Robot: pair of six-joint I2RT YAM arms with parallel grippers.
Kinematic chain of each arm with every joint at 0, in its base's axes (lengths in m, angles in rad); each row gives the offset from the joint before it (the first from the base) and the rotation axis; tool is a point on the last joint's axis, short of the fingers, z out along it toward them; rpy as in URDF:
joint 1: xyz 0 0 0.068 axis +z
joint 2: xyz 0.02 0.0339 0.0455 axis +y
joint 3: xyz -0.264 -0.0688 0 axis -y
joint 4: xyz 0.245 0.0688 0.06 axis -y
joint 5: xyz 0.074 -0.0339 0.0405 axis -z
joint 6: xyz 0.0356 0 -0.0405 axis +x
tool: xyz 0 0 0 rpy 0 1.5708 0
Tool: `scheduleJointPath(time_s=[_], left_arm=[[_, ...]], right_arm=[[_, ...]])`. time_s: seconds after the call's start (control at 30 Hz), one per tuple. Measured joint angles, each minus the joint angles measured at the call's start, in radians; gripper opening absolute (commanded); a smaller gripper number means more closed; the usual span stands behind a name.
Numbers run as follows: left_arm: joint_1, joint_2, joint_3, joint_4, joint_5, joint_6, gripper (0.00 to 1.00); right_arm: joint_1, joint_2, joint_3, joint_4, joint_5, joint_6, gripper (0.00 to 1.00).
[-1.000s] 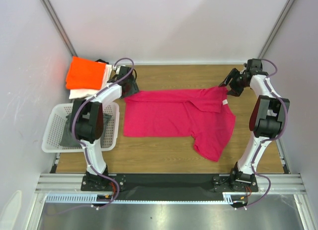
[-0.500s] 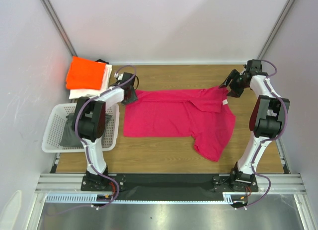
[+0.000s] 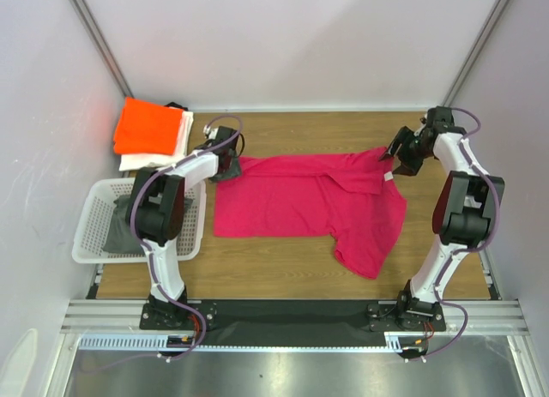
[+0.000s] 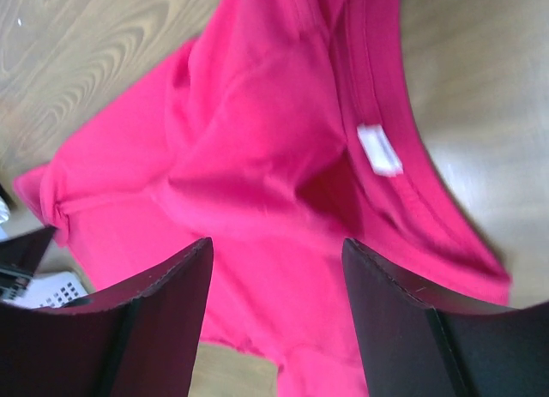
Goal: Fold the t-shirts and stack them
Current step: Fold the tshirt
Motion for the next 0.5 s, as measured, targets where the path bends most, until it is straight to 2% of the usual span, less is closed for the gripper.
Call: scheduleJointPath(time_s=[0.27,0.5], left_arm=[[0.0,-0.022,0.096,0.011,-0.003,0.045,0.62],[0.0,-0.026,0.071,0.017,0.015,0.034,0.59]], right_arm=[[0.0,-0.151,-0.124,-0.017,0.004,0.0,0.63],[0.002,-0.151,-0.249,0.023,-0.011,0.003,0.6]])
